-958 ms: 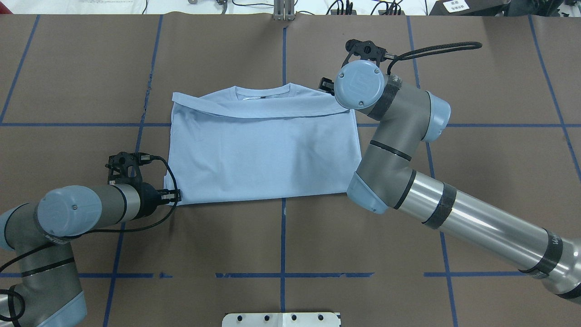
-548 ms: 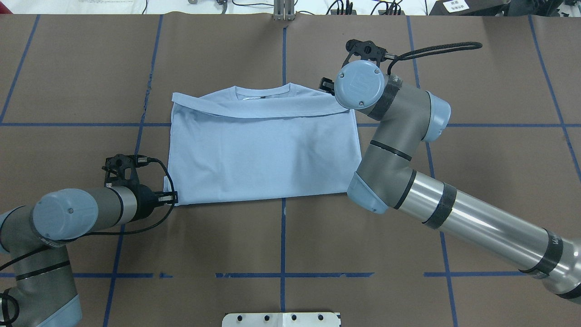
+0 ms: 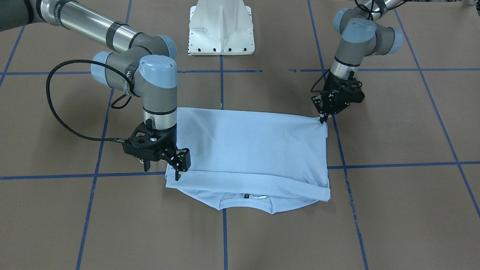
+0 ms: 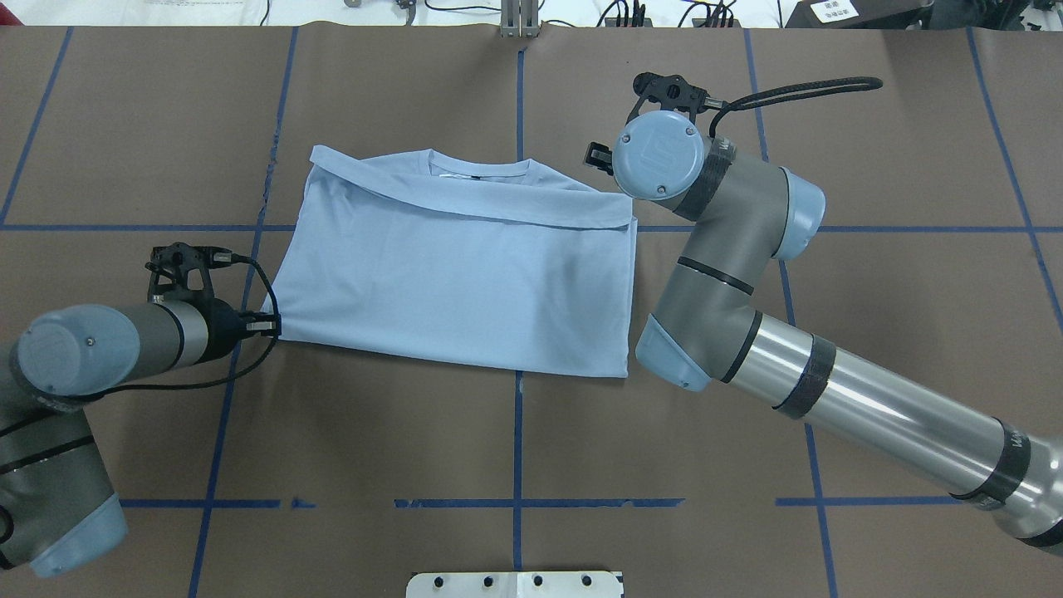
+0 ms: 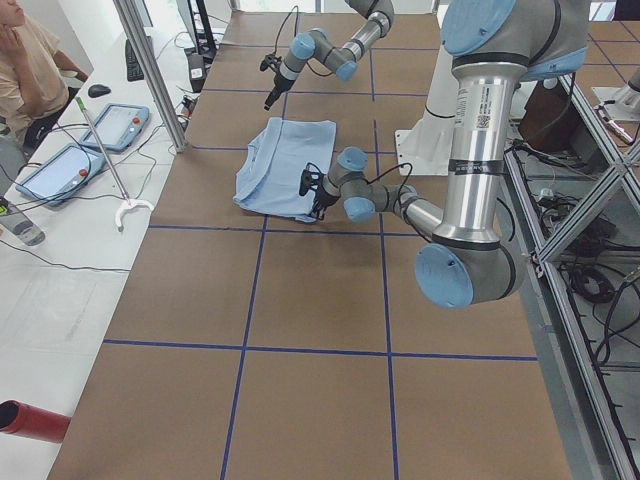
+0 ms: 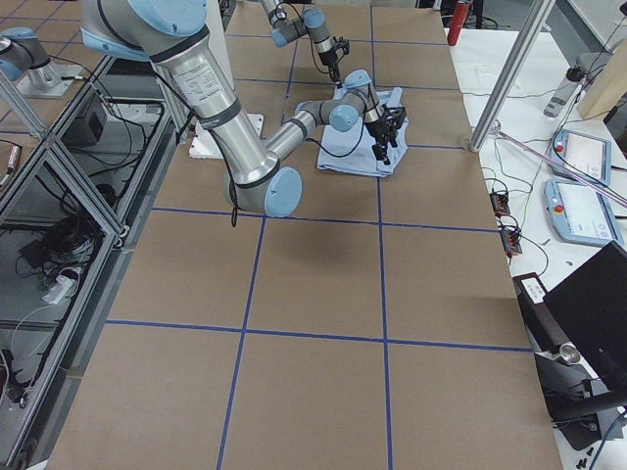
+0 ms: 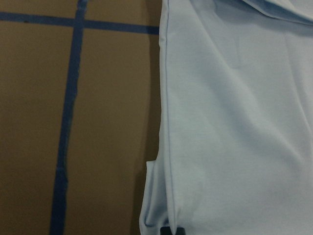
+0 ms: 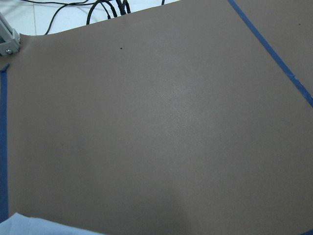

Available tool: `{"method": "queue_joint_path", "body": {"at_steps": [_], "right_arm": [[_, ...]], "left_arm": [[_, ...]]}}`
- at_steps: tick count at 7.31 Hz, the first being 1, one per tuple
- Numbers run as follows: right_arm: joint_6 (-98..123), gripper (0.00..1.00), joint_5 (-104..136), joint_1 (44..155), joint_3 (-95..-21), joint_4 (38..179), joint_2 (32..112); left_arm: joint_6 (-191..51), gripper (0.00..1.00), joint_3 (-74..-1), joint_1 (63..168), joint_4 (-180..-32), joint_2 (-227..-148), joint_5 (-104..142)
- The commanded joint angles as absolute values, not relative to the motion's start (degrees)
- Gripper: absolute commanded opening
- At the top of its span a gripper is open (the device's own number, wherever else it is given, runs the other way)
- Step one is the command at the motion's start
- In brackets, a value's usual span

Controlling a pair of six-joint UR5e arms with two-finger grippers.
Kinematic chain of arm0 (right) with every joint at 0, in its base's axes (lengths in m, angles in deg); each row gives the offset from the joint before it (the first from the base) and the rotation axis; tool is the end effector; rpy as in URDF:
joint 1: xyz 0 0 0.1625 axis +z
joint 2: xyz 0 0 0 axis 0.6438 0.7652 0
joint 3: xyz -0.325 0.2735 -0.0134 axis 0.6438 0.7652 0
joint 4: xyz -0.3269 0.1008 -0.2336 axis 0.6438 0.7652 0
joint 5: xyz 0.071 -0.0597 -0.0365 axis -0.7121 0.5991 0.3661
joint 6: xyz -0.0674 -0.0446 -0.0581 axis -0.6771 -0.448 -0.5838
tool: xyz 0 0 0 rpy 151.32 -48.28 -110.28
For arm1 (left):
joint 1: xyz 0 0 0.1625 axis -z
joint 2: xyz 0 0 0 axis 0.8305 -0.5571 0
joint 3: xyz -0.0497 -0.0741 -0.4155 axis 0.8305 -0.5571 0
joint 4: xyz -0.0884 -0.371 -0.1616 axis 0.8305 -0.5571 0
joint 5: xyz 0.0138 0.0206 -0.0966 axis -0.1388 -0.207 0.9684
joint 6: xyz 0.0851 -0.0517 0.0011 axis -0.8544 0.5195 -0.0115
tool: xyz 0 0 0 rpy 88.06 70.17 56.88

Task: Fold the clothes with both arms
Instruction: 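Pull the grasped edge away from the robot with the left gripper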

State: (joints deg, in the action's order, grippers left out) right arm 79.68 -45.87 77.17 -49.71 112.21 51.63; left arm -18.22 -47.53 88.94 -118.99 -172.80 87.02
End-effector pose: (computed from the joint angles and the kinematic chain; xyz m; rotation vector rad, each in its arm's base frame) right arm -0.5023 -0.5584 0.2654 0.3745 -0.6949 0.5390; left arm 0.3917 -0.4116 0.4534 0.4580 0.8424 -0.1504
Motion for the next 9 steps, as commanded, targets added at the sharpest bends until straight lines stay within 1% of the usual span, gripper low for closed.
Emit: {"method": "queue_joint_path", "body": {"at_steps": [1, 2, 3, 4, 5, 6, 7, 8, 9], "right_arm": [[79.76, 1.00, -45.87, 77.17, -49.71, 112.21, 51.64], [79.85, 1.00, -45.87, 77.17, -49.71, 112.21, 51.64], [79.85, 1.00, -45.87, 77.17, -49.71, 112.21, 51.64], [80.03, 1.00, -45.78, 77.08, -49.80, 112.13, 51.55], [80.03, 1.00, -45.78, 77.08, -50.24, 112.21, 51.55], [80.12, 1.00, -45.78, 76.90, -50.59, 112.21, 51.46], [80.38, 1.00, -45.70, 76.55, -50.59, 112.21, 51.29], [80.64, 1.00, -45.61, 76.29, -50.07, 111.34, 50.94], [85.17, 1.00, -45.52, 76.03, -48.59, 108.55, 50.41]], "left_arm": [[-30.31, 0.00, -37.23, 100.13, -120.00, -179.60, 87.36], [-32.89, 0.00, -27.60, 103.57, -120.08, -188.09, 87.54], [-34.39, 0.00, -16.01, 105.69, -122.00, -196.61, 87.71], [-37.45, 0.00, -3.72, 108.06, -127.50, -203.92, 89.63], [-40.27, 0.00, 2.76, 109.92, -129.12, -208.00, 89.82], [-40.73, 0.00, 3.08, 110.63, -129.23, -208.04, 89.83], [-43.09, 0.43, 2.83, 110.99, -130.44, -207.52, 90.17], [-45.20, 0.99, 1.08, 111.08, -133.15, -206.03, 92.18], [-45.13, 1.00, -3.46, 111.43, -133.44, -203.67, 96.98]]}}
